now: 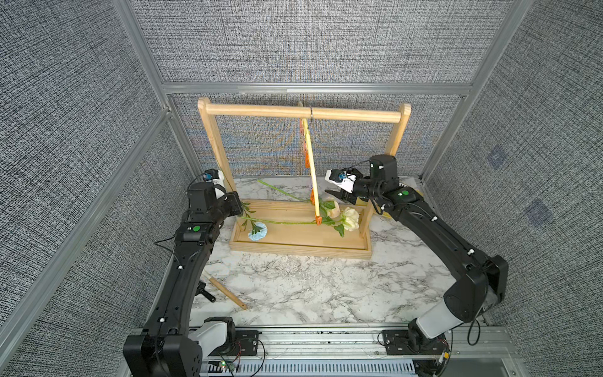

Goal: Dry the flowers on a clothes hanger
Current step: Open the clamp at the hanger.

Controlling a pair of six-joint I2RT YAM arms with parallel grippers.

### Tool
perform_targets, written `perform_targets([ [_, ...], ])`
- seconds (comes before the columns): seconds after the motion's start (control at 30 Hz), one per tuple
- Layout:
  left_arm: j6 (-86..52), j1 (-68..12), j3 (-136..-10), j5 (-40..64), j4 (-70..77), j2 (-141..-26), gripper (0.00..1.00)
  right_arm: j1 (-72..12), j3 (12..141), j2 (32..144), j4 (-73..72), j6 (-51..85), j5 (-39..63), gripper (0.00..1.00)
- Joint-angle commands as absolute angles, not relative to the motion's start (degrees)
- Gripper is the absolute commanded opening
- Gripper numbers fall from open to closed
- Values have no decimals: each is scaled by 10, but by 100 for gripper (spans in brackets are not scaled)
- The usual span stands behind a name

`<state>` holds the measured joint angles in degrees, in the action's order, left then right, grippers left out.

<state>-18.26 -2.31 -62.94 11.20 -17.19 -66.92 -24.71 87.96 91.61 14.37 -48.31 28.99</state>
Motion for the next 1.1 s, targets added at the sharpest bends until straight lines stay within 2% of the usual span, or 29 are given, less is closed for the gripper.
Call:
perform_targets([
  [0.0,-203,-22,-619,133,-78,-674,2,-247,884,920,143,-509,322,57],
  [0.33,-222,-23,-635,194,-30,-729,2,-260,908,957,149,-570,349,58],
  [1.07,-240,-23,-661,256,1,-789,2,-282,975,1008,137,-551,381,57],
])
